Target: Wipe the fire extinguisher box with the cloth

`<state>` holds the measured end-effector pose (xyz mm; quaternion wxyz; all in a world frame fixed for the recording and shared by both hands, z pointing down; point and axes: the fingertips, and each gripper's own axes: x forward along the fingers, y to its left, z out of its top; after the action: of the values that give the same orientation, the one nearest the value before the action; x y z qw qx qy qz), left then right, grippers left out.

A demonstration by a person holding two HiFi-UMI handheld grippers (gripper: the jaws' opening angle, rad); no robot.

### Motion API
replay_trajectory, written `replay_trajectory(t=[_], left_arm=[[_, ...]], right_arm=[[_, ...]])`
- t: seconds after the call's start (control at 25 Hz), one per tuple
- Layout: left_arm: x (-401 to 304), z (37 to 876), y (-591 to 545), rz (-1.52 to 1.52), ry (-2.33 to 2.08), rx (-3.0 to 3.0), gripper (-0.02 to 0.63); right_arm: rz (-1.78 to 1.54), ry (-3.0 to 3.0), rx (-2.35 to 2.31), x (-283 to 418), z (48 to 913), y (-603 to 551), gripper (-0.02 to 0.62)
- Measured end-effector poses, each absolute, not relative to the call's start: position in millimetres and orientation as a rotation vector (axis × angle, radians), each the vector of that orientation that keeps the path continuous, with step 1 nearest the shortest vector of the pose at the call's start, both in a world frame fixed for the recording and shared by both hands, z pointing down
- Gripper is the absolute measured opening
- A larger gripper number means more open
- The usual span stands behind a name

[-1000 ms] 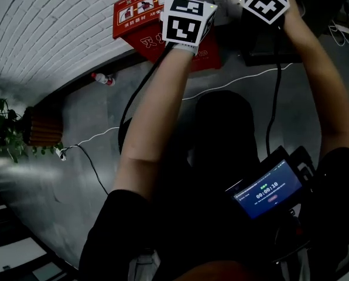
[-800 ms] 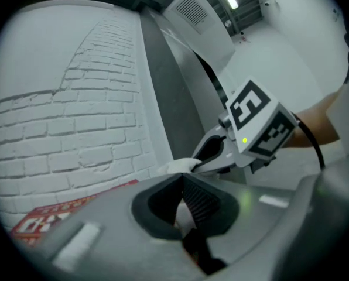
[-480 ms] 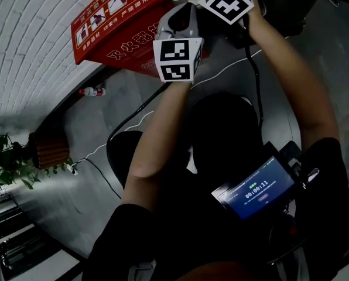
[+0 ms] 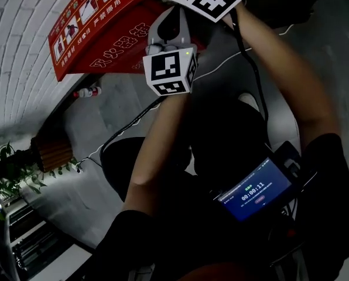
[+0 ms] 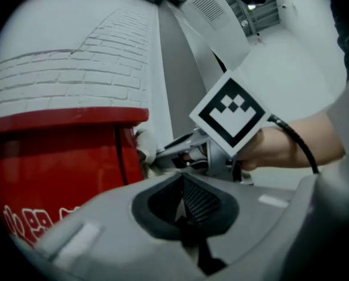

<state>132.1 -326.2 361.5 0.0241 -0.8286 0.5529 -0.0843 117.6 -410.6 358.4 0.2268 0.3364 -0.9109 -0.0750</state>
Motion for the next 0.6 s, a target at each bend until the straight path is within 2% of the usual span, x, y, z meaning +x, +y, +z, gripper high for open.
replay_trajectory(t=[0.6], left_arm=[[131, 415, -327, -0.306, 1.684, -2.59, 0.003]], right_arm=[[-0.215, -2.578, 0.69, 79, 418, -414, 0.066]])
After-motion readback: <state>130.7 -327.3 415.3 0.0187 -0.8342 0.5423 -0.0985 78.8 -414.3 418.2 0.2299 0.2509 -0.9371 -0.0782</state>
